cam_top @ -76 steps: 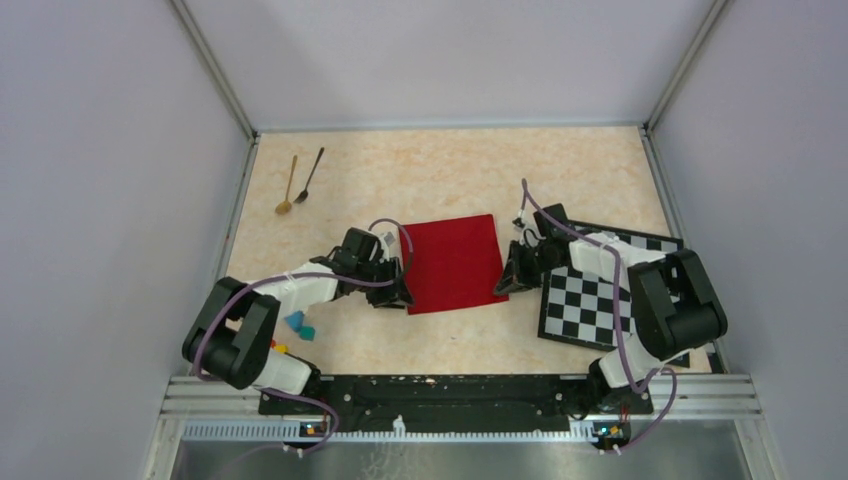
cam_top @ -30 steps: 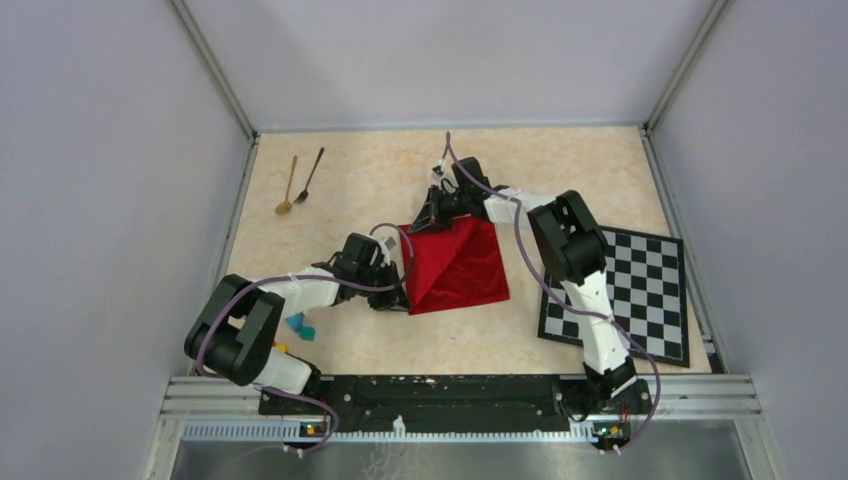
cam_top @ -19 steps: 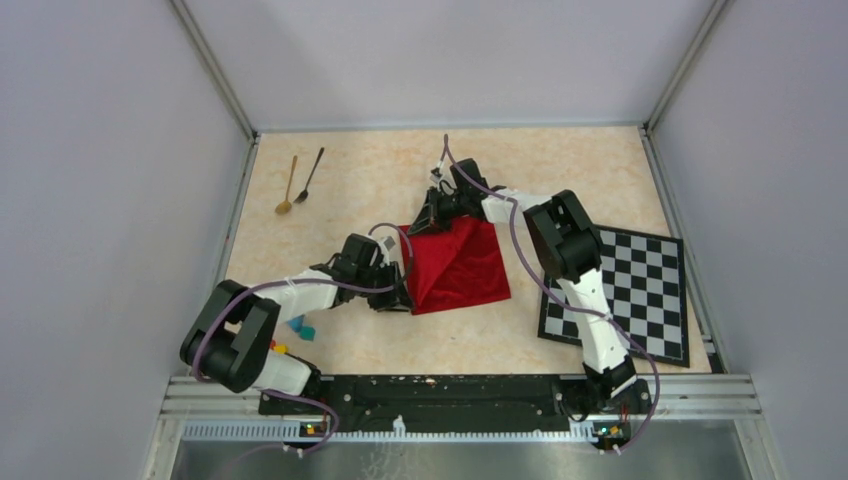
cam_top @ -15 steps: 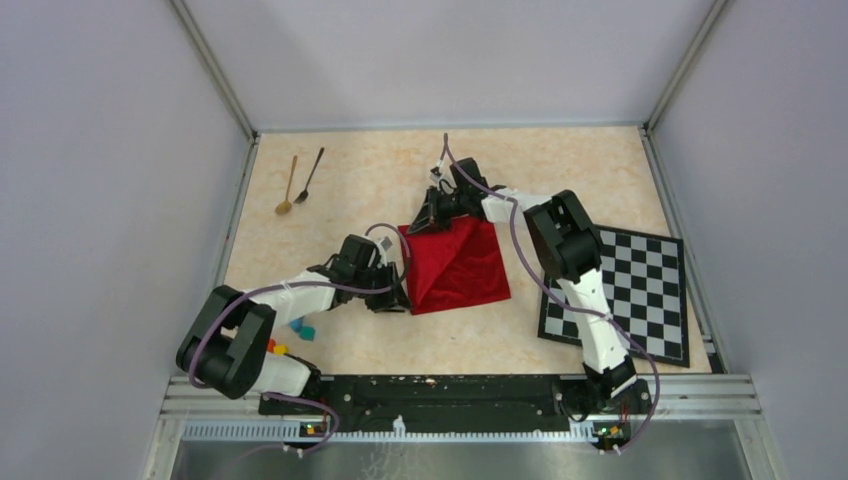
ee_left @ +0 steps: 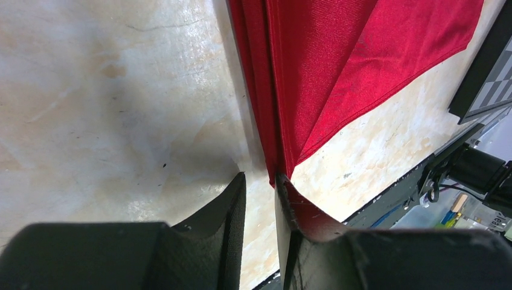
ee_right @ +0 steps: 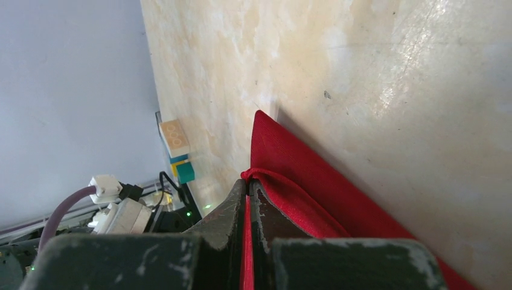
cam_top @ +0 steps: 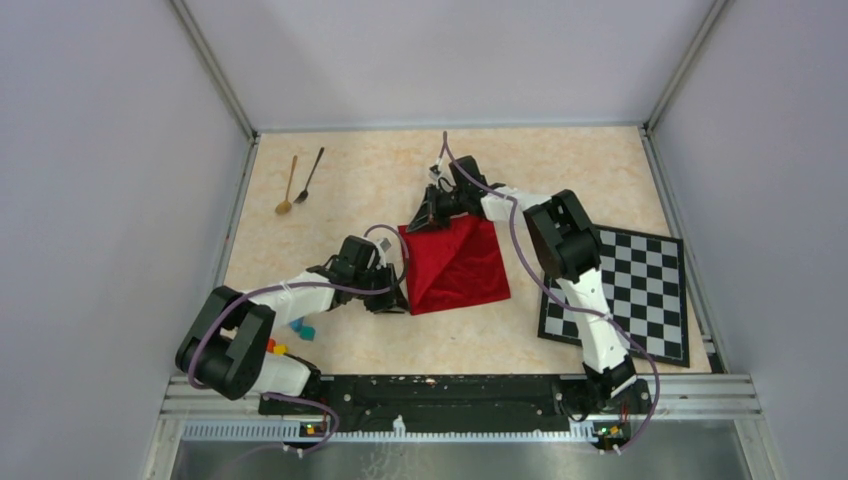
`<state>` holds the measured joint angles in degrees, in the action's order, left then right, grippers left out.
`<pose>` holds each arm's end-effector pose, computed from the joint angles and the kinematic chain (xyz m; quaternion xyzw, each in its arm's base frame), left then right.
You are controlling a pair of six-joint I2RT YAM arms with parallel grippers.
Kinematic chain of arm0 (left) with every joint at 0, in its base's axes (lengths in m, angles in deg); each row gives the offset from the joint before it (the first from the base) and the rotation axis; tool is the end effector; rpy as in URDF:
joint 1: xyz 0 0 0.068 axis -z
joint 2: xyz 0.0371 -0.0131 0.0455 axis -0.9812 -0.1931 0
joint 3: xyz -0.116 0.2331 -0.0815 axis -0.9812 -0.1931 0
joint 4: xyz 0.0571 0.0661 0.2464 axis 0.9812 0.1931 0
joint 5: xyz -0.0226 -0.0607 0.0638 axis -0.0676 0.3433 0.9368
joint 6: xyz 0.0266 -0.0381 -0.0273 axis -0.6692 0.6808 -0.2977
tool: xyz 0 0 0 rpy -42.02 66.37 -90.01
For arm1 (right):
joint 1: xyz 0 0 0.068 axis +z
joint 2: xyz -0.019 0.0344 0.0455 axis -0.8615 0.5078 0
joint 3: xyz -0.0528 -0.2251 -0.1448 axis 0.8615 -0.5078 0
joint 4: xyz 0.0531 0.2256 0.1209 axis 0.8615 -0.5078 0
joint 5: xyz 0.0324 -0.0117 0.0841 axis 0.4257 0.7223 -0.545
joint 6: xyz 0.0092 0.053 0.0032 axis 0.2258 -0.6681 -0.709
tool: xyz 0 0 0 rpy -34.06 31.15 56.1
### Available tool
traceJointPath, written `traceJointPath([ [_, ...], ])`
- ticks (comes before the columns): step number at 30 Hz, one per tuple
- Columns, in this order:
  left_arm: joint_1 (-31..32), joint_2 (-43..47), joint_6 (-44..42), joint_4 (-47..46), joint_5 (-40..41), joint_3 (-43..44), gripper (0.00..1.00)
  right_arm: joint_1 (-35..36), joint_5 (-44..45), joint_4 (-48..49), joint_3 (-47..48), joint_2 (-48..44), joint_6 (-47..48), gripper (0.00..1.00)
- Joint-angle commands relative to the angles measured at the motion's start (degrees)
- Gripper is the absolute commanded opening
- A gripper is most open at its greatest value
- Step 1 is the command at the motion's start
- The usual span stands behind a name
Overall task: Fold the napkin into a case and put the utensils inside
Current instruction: Fold the top corner of the square-folded napkin at the center of the board.
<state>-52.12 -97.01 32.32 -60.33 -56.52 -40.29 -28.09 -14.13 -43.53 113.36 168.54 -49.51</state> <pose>0.2033 -0.1192 0.1394 -0.0263 0.9368 -0.3241 0.1288 0.4191 0.2859 0.1210 -0.0525 0.8525 0.5155 0.0682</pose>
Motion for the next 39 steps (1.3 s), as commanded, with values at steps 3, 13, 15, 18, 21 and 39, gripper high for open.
traceJointPath([
  [3, 0.3, -1.1, -0.8, -1.0, 0.1, -1.4, 0.29, 0.7, -0.2, -0.5, 3.9, 1.5, 1.0, 0.00],
  [13, 0.3, -1.1, -0.8, -0.8, 1.0, -1.6, 0.27, 0.7, -0.5, -1.2, 5.0, 2.8, 1.3, 0.02],
  [15, 0.3, -1.0, -0.8, -0.7, 1.1, -1.6, 0.27, 0.7, -0.7, -1.4, 5.5, 3.1, 1.4, 0.02],
  [18, 0.3, -0.9, -0.9, -0.6, 1.3, -1.7, 0.27, 0.9, -0.8, -1.7, 6.4, 3.5, 1.4, 0.02],
  [21, 0.3, -0.8, -0.9, -0.5, 1.5, -1.7, 0.27, 1.0, -0.7, -2.0, 6.9, 4.0, 1.4, 0.02],
  [39, 0.3, 11.5, 3.0, 7.8, 4.6, -2.2, 0.60, 0.8, -1.2, -6.5, 14.3, 4.2, 2.7, 0.28],
])
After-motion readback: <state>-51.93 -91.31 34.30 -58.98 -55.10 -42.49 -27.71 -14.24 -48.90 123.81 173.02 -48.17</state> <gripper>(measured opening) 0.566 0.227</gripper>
